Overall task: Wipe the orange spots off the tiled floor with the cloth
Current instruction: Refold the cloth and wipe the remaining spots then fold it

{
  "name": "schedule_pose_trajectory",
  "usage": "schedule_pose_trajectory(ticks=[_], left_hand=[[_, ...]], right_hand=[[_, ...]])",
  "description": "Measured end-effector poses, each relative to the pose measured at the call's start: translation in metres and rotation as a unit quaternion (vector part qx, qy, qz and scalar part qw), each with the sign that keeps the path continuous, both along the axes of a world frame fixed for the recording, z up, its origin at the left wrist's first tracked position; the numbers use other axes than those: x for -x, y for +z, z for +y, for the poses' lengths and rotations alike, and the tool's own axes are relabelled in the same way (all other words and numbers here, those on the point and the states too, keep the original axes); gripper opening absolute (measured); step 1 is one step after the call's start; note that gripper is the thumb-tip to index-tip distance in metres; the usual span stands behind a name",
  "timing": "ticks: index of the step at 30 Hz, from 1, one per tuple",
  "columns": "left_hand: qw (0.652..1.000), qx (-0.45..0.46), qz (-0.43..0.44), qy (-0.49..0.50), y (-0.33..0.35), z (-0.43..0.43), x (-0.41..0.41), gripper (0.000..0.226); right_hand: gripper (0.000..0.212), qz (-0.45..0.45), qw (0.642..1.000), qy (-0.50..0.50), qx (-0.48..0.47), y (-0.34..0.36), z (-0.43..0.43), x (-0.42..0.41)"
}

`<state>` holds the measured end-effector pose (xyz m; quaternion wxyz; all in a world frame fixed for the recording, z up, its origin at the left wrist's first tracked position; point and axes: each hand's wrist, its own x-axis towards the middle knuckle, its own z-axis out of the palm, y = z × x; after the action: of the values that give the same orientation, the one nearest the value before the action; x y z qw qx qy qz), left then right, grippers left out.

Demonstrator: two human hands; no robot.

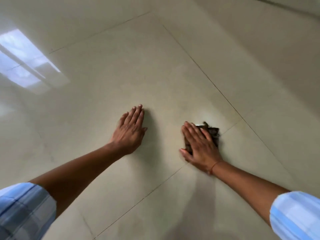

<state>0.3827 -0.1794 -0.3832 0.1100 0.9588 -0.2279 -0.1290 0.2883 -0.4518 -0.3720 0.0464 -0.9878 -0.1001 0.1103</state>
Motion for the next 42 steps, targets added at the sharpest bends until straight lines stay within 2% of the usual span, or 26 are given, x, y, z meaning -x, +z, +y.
schedule_pose_trajectory(ticks=[2, 4, 6, 9, 12, 14, 15, 18, 19, 20, 22, 24, 26, 28, 31, 32, 34, 38, 40, 42], left_hand=[[1.000, -0.015, -0.004, 0.010, 0.004, 0.052, 0.024, 0.068], [0.999, -0.036, -0.007, 0.029, 0.006, 0.103, 0.046, 0.069], [0.996, -0.054, -0.014, 0.074, 0.006, 0.152, 0.062, 0.070], [0.984, -0.063, -0.003, 0.167, 0.009, 0.209, 0.090, 0.072], [0.965, -0.057, 0.001, 0.256, 0.010, 0.239, 0.121, 0.077], [0.950, -0.046, 0.004, 0.308, 0.007, 0.244, 0.137, 0.078], [0.947, -0.046, 0.003, 0.317, 0.004, 0.244, 0.140, 0.077], [0.946, -0.056, -0.008, 0.319, -0.006, 0.244, 0.142, 0.072], [0.945, -0.058, -0.012, 0.323, -0.009, 0.249, 0.145, 0.071], [0.946, -0.059, -0.013, 0.317, -0.010, 0.248, 0.144, 0.069], [0.948, -0.056, -0.020, 0.312, -0.010, 0.250, 0.145, 0.067], [0.948, -0.055, -0.020, 0.312, -0.009, 0.250, 0.145, 0.067], [0.948, -0.053, -0.016, 0.315, -0.006, 0.250, 0.145, 0.067], [0.948, -0.043, -0.021, 0.315, -0.006, 0.248, 0.144, 0.067], [0.946, -0.039, -0.042, 0.318, -0.012, 0.251, 0.145, 0.065], [0.946, -0.037, -0.045, 0.318, -0.014, 0.252, 0.144, 0.065], [0.947, -0.037, -0.045, 0.317, -0.014, 0.251, 0.145, 0.064], [0.946, -0.035, -0.034, 0.320, -0.008, 0.250, 0.146, 0.065], [0.946, -0.035, -0.035, 0.319, -0.006, 0.249, 0.145, 0.065], [0.949, -0.032, -0.039, 0.313, -0.009, 0.249, 0.145, 0.064]], right_hand=[[0.080, 0.001, 0.997, -0.082, 0.015, 0.003, 0.003, -0.032], [0.079, -0.023, 0.988, -0.153, 0.013, 0.000, 0.044, -0.076], [0.080, -0.022, 0.996, -0.082, -0.005, -0.008, 0.118, -0.088], [0.082, -0.002, 0.995, 0.087, -0.045, -0.012, 0.201, -0.031], [0.081, 0.033, 0.976, 0.212, -0.034, 0.000, 0.188, 0.022], [0.080, 0.023, 0.964, 0.264, -0.017, 0.000, 0.169, 0.006], [0.079, 0.012, 0.968, 0.251, -0.012, -0.001, 0.172, -0.013], [0.078, -0.023, 0.992, 0.119, -0.024, -0.012, 0.246, -0.064], [0.079, -0.013, 0.993, 0.118, -0.027, -0.014, 0.284, -0.064], [0.081, -0.005, 0.990, 0.140, -0.029, -0.015, 0.307, -0.054], [0.080, 0.003, 0.967, 0.252, -0.027, -0.014, 0.319, -0.012], [0.079, 0.012, 0.936, 0.352, -0.020, -0.008, 0.284, 0.028], [0.077, 0.022, 0.914, 0.404, -0.024, -0.002, 0.254, 0.020], [0.077, 0.013, 0.929, 0.370, -0.024, -0.002, 0.260, -0.025], [0.077, -0.003, 0.978, 0.207, -0.026, -0.008, 0.348, -0.093], [0.077, -0.010, 0.982, 0.188, -0.020, -0.010, 0.377, -0.099], [0.075, -0.005, 0.973, 0.230, -0.036, -0.013, 0.402, -0.083], [0.070, 0.032, 0.928, 0.369, -0.046, -0.001, 0.316, 0.019], [0.069, 0.031, 0.914, 0.401, -0.051, 0.000, 0.290, 0.014], [0.070, 0.013, 0.940, 0.339, -0.041, -0.005, 0.306, -0.016]])
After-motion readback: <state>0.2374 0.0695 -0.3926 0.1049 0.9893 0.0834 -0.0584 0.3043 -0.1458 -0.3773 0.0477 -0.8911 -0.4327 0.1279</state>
